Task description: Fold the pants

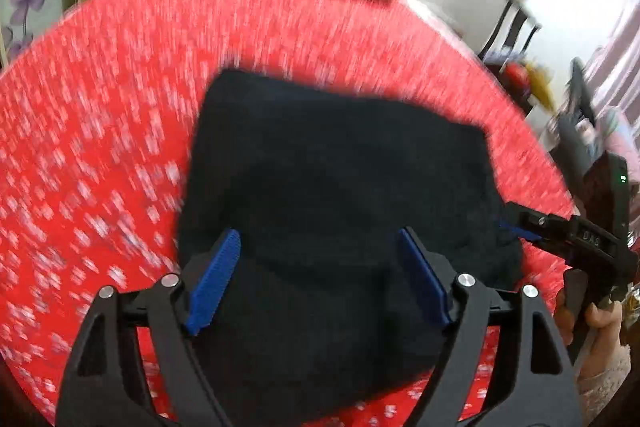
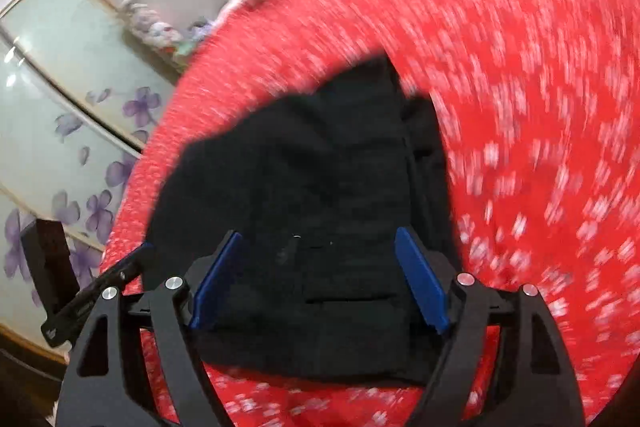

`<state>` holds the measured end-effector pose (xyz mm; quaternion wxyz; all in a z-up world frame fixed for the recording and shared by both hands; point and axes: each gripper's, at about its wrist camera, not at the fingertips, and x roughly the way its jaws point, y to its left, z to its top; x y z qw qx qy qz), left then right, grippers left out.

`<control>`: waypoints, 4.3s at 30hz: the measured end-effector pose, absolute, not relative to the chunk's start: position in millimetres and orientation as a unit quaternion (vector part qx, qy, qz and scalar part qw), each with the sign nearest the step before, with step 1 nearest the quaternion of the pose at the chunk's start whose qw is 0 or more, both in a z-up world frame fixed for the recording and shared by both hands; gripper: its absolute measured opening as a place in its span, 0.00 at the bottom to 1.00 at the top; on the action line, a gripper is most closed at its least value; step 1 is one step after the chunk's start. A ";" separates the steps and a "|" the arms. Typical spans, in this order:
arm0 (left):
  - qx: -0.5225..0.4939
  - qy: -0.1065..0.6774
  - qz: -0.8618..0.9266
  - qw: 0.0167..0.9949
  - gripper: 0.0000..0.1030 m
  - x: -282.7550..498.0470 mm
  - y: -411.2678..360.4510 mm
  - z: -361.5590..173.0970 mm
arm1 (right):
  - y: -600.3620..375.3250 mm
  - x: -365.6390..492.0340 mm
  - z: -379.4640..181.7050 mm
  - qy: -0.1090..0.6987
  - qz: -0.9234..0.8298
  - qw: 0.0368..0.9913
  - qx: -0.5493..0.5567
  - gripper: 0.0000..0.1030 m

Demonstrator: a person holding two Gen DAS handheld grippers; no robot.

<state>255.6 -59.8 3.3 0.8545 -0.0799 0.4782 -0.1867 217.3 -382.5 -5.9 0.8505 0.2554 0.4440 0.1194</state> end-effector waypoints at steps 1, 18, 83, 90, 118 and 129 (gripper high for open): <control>-0.093 0.492 -0.186 0.846 0.78 260.9 -57.9 -9.0 | -385.8 213.9 -11.9 0.428 0.122 0.855 0.267 0.78; 0.022 0.297 -0.115 0.948 0.98 98.8 -53.3 54.7 | -350.1 88.2 40.6 0.323 0.041 0.932 0.157 0.99; 0.043 0.339 -0.064 0.938 0.98 22.9 -71.9 8.1 | -288.5 -25.8 10.3 0.252 -0.080 0.962 0.063 0.99; 0.040 0.342 -0.057 0.937 0.98 23.5 -70.8 7.1 | -285.4 -24.6 9.9 0.255 -0.070 0.962 0.060 0.99; 0.045 0.343 -0.057 0.936 0.98 23.6 -72.4 5.6 | -281.5 -24.4 8.3 0.257 -0.071 0.962 0.058 0.99; 0.044 0.345 -0.058 0.936 0.98 24.2 -72.1 4.1 | -281.3 -24.5 8.3 0.257 -0.072 0.962 0.058 0.99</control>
